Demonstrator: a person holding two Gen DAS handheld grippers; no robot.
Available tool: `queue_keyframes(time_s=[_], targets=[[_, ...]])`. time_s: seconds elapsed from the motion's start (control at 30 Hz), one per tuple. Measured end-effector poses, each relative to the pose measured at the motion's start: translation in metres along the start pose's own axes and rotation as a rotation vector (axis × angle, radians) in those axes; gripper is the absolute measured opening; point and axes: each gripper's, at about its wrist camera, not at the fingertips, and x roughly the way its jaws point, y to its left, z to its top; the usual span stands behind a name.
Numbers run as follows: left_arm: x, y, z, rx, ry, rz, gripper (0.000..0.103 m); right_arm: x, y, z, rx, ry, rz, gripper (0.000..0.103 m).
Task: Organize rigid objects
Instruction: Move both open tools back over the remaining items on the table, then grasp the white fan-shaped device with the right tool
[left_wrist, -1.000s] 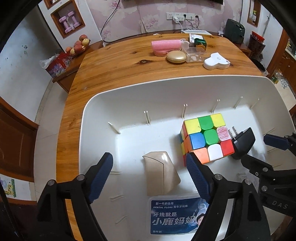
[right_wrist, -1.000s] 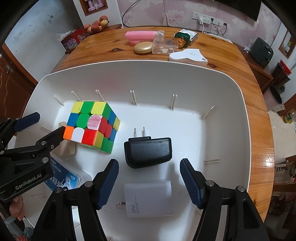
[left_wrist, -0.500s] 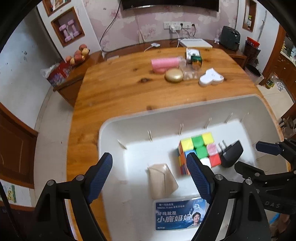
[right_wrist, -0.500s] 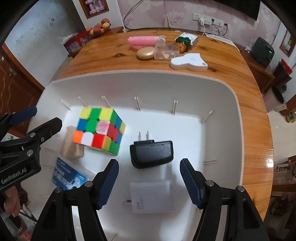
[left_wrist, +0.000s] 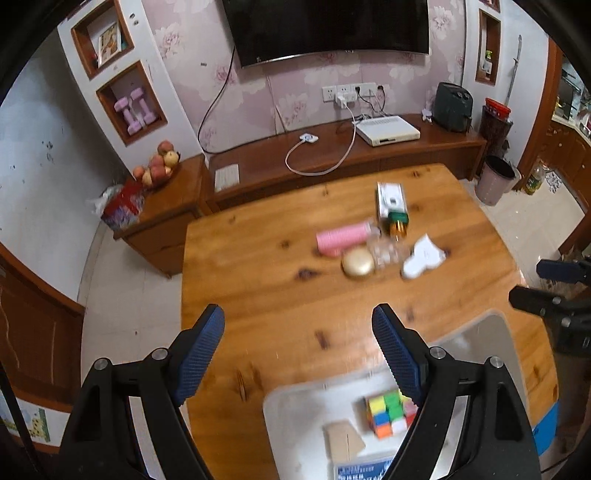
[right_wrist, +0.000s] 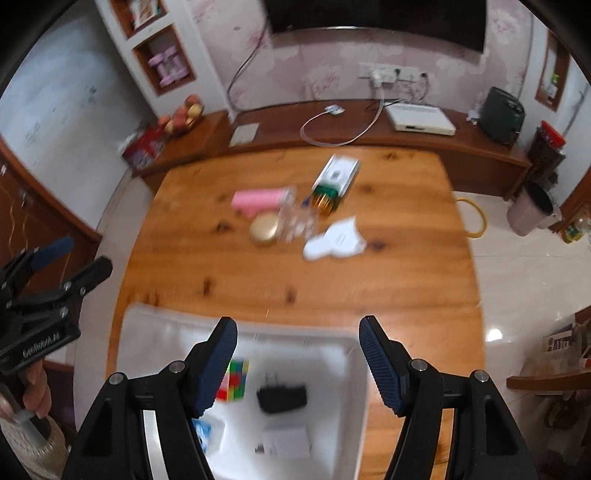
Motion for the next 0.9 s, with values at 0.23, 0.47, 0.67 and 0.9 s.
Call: queue_keyframes(time_s=[0.23,0.47,0.67,0.9], targets=[[0.032,-0.007,0.044,0.018,0.005,0.025,0.084,0.015,-0.020,0.071,0.082,0.025,-0.053,0.070],[0.105,-0.023,0.052,0.008,0.118,-0.029,0.084,0.089,-0.038,0.092,0.139,0.129,-0.132,0.070],[0.171,-0.034,0.045,-0.027,0.245,-0.050,0.084,0.153,-0.055,0.089,0.176,0.220,-0.129,0.070],[0.214,-0.046,0.040,-0.042,0.324,-0.068,0.084,0.194,-0.060,0.087,0.210,0.266,-0.119,0.070]])
